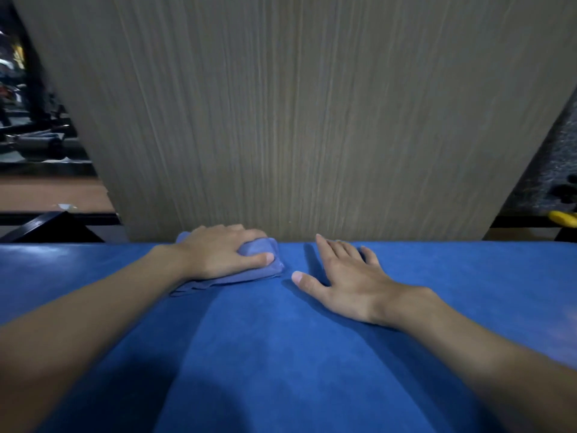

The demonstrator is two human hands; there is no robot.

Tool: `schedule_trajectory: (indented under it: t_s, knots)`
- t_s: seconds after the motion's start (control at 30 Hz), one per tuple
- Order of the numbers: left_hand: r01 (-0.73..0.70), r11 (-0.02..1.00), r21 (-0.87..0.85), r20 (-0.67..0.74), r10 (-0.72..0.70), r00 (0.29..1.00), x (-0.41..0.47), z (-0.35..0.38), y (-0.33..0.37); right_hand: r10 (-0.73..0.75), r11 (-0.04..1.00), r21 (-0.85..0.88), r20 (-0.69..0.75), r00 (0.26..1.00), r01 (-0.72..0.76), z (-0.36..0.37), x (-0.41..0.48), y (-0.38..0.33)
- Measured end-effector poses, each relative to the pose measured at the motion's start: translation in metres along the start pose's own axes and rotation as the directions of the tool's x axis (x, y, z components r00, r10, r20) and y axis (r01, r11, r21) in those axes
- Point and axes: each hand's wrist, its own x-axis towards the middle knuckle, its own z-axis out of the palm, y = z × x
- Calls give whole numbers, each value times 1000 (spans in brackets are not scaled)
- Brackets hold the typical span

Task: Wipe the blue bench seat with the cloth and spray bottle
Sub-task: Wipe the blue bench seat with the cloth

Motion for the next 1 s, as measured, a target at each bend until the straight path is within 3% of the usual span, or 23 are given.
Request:
schedule_trajectory:
  t_s: [0.13,0.23,0.4,0.57,0.83,1.0]
  knots:
    - [52,999,12,-13,-51,999,-24,-2,-40,-91,996,-19,29,995,92,13,17,-39]
    - [89,996,-1,43,-89,995,-13,-5,-23,-92,995,-31,12,996,93,17,21,-40]
    - [72,996,-45,-26,-73,997,2,0,-5,-90,996,-28,13,996,90,17,18,-39]
    - [98,995,-20,-4,-98,995,-18,-2,-42,-91,992,-86,27,995,93,11,20,-49]
    - [261,965,-19,-57,-261,964,-59,-9,-124,-260,965,-21,62,964,261,22,43,-126]
    - [257,966,13,-100,-255,962,-36,-1,-89,-255,967,-26,24,967,255,30,42,-129]
